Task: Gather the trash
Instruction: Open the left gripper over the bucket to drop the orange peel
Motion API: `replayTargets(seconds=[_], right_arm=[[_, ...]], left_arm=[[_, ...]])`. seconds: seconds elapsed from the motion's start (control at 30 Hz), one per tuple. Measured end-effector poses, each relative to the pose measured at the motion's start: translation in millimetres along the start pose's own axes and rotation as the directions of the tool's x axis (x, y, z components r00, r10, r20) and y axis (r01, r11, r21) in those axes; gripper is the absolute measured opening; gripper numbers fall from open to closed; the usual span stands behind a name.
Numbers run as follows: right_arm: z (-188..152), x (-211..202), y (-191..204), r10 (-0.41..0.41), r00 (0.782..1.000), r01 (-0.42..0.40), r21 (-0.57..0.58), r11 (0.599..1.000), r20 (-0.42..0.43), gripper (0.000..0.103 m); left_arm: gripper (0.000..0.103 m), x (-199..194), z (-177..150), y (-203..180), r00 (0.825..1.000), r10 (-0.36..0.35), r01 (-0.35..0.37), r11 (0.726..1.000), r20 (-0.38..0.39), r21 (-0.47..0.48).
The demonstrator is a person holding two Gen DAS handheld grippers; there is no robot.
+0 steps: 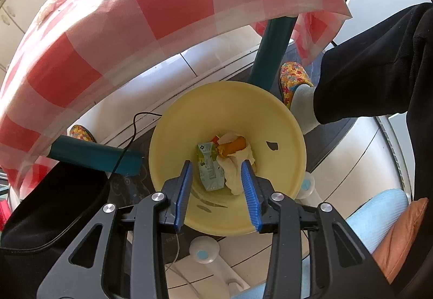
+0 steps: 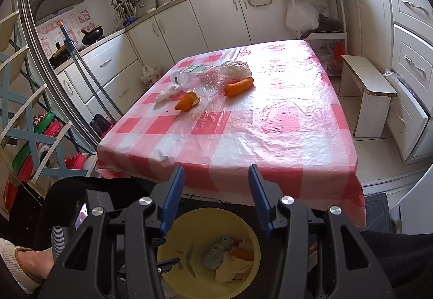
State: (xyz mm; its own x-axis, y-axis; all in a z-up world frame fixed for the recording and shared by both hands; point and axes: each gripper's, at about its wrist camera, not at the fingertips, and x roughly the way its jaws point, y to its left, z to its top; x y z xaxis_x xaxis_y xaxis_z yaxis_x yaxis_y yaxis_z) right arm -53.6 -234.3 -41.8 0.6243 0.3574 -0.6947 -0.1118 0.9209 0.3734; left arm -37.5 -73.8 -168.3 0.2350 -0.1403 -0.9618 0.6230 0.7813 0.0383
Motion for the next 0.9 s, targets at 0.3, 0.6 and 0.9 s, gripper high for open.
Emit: replayTargets(seconds=[0.3, 0.6, 0.9], right_arm=[[-1.2, 2.7, -0.3, -0.007, 1.000, 0.007, -0.007, 1.000, -0.009, 0.050], [-1.6, 6.0, 0.5, -0.011, 1.000, 0.011, -0.013, 1.000, -0.014, 0.051], [-1.1, 11.1, 3.5, -0.010, 1.000, 0.010, -0.022, 1.000, -0.024, 0.051]], left_arm=[[0.044, -10.5, 2.3, 0.2, 0.999, 0.014, -0.014, 1.000, 0.053, 0.001], [0.047, -22.8, 6.2, 3.5, 0.994, 0.017, -0.016, 1.000, 0.111, -0.016], [0.052, -27.1, 8.8, 7.2, 0.990, 0.019, -0.014, 0.999, 0.138, -0.042]])
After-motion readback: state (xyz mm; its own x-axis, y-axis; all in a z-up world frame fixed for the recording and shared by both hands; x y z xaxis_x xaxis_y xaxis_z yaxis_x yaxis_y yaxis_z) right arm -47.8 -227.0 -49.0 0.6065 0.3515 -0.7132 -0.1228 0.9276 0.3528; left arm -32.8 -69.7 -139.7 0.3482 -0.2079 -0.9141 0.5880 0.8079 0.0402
